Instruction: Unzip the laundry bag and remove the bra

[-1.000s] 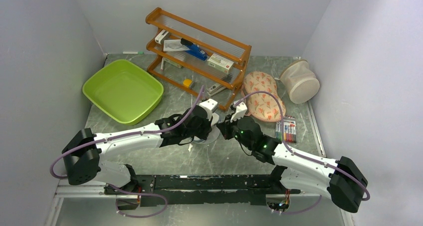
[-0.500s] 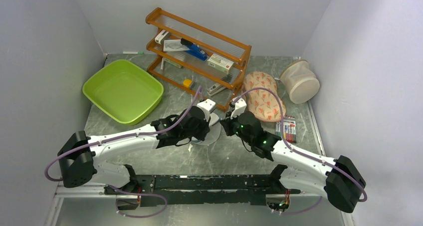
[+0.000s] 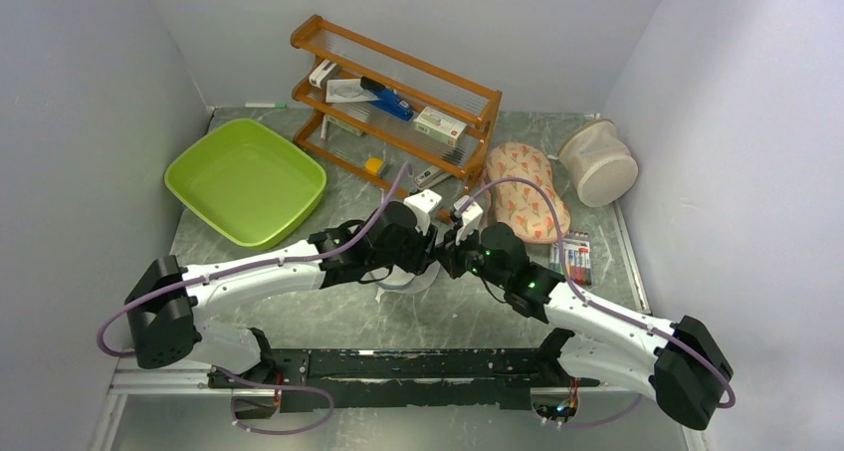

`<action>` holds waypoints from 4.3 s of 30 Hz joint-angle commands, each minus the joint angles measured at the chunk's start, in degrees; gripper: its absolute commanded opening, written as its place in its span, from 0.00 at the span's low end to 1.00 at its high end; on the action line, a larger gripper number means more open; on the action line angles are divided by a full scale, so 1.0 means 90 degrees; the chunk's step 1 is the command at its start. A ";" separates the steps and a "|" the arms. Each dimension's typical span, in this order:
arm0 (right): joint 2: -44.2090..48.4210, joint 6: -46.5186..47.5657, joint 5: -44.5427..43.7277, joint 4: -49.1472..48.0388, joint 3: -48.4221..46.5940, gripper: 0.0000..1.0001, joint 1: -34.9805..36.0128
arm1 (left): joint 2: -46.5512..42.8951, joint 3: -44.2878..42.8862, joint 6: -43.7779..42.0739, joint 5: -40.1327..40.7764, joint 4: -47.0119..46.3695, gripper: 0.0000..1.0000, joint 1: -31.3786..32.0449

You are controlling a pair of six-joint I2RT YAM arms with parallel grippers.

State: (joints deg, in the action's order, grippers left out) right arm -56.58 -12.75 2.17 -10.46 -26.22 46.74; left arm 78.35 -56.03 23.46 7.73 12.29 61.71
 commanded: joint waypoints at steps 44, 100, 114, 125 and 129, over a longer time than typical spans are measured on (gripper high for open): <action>0.0079 -0.0798 0.2044 -0.0944 0.0377 0.00 -0.1229 | -0.0606 0.0058 -0.0109 0.0208 0.0165 0.63 0.0028; -0.0211 -0.1129 0.2741 -0.1575 0.0425 0.00 -0.1363 | -0.0055 -0.0471 -0.0592 0.0612 0.0533 0.64 0.0033; -0.0063 -0.0988 0.2277 -0.1209 0.0365 0.00 -0.1202 | -0.0094 -0.0401 -0.0587 0.0742 0.0520 0.28 0.0028; -0.0199 -0.1208 -0.0169 -0.0951 0.0437 0.00 -0.1209 | -0.0489 -0.0277 -0.0520 0.0757 0.0692 0.07 0.0028; -0.0458 -0.1428 -0.0493 -0.0735 0.0338 0.00 -0.1327 | -0.0651 -0.0093 -0.0467 0.0821 0.0632 0.07 0.0028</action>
State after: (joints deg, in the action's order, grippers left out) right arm -58.96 -24.27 6.39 -19.22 -22.81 36.01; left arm 75.29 -58.15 18.65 13.87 18.02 62.02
